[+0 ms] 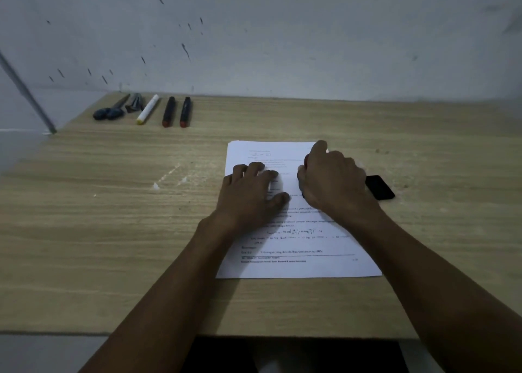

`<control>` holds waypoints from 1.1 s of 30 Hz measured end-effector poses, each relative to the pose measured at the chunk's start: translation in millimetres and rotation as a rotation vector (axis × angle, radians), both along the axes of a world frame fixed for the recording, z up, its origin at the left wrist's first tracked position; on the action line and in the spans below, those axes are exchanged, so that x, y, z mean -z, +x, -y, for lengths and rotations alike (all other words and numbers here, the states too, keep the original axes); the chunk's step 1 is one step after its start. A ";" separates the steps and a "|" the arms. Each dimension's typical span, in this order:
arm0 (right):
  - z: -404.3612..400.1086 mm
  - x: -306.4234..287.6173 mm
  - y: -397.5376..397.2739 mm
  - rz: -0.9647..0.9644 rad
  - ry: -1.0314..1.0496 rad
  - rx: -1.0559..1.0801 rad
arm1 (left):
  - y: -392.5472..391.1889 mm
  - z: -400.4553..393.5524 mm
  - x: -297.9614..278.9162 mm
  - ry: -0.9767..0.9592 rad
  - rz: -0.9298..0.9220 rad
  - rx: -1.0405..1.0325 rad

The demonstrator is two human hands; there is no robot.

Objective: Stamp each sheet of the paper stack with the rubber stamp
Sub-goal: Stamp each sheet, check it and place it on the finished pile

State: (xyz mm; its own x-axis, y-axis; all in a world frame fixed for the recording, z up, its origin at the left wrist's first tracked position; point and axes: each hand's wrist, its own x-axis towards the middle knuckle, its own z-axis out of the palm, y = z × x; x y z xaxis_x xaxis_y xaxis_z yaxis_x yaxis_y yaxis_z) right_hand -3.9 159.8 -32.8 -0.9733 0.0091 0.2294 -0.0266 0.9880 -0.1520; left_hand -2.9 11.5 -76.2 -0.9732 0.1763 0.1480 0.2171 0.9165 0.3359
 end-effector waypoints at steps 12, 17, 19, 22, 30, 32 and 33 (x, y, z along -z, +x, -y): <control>-1.0 2.5 0.3 -0.005 0.005 -0.006 | 1.0 -1.1 3.7 0.011 0.002 -0.009; -0.6 4.5 -0.2 0.001 0.022 0.004 | 0.6 -0.8 6.5 0.010 0.010 -0.004; 0.4 4.0 -0.5 -0.001 0.024 0.014 | 0.5 0.1 6.9 0.010 0.011 -0.006; 1.9 3.6 -0.8 0.020 0.015 0.020 | -0.3 1.1 7.8 0.012 0.021 -0.010; -6.7 0.6 3.8 0.007 -0.244 0.009 | 1.4 -0.8 -0.1 -0.013 0.038 -0.008; -13.8 0.2 2.8 -0.016 -0.424 0.032 | 0.4 -1.2 -4.1 -0.018 0.058 -0.006; -19.5 -0.1 2.0 -0.039 -0.520 0.044 | 0.2 -1.6 -5.7 -0.018 0.067 -0.005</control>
